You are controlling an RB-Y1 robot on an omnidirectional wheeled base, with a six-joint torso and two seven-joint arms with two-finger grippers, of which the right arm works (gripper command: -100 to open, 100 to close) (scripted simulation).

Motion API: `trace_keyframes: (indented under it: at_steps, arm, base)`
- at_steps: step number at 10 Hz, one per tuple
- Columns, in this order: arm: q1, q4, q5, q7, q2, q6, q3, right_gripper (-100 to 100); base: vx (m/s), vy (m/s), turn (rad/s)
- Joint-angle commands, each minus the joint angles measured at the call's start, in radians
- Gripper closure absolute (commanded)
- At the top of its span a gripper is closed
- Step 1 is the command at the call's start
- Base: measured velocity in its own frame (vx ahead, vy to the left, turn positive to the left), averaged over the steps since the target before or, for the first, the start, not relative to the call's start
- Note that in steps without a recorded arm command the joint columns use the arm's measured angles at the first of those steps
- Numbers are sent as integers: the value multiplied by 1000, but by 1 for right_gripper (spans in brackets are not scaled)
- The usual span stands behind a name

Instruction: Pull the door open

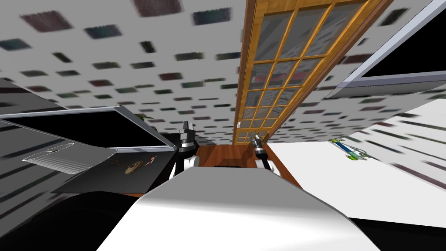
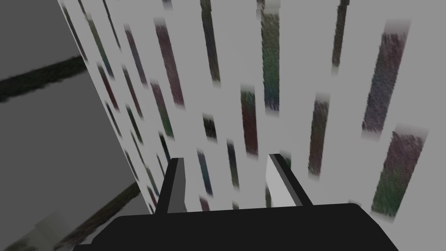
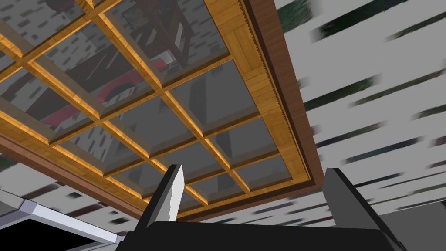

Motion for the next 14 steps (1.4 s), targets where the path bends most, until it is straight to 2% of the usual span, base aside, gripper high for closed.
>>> trace_keyframes:
  at_steps: [1, 14]
  arm:
    - [-14, 50, 15, 29, -2, -20, -12, -100]
    - [-102, 381, 124, 225, -18, -139, -94, -100]
  base:
    - [102, 19, -12]
    - [99, 14, -9]
